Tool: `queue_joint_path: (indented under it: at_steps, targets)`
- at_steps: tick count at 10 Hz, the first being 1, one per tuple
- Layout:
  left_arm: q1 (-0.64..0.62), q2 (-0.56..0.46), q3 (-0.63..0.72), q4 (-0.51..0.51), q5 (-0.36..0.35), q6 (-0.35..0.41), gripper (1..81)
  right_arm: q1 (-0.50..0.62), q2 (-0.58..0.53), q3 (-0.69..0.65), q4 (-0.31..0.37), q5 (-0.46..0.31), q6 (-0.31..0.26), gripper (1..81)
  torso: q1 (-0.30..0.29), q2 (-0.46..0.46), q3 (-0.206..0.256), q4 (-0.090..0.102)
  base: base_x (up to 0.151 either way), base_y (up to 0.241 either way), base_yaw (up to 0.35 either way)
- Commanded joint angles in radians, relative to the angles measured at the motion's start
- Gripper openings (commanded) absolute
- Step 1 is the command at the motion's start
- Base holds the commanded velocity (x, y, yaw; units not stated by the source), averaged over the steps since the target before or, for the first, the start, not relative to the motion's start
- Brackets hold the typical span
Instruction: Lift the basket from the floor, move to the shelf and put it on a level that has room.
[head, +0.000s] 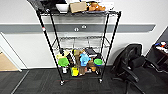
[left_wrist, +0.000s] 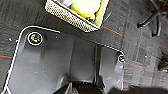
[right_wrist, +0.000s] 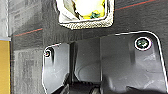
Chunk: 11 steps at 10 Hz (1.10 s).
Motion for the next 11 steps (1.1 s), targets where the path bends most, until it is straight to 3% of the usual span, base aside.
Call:
queue_joint_path:
  at_steps: [1, 2, 5, 11]
  targets:
    - [-0.040, -0.013, 0.013, -0.012, 0.041, 0.002, 81.1, 0.055, 0.003, -0.031, 0.003, -0.047, 0.002, 81.1, 0.063, -0.097, -0.076, 0.000, 0.000, 0.000, 0.000]
    - [-0.040, -0.014, 0.007, -0.015, 0.041, 0.001, 81.1, 0.049, 0.007, -0.034, -0.001, -0.047, 0.002, 81.1, 0.084, -0.131, -0.027, 0.000, 0.000, 0.000, 0.000]
    - [-0.049, -0.023, -0.019, -0.049, 0.041, -0.001, 81.1, 0.048, 0.016, -0.045, -0.006, -0.047, 0.001, 81.1, 0.138, -0.215, -0.052, 0.000, 0.000, 0.000, 0.000]
    - [-0.053, -0.005, -0.068, -0.049, 0.043, -0.002, 81.1, 0.022, 0.033, -0.078, -0.010, -0.047, -0.002, 81.1, 0.267, -0.419, -0.053, 0.000, 0.000, 0.000, 0.000]
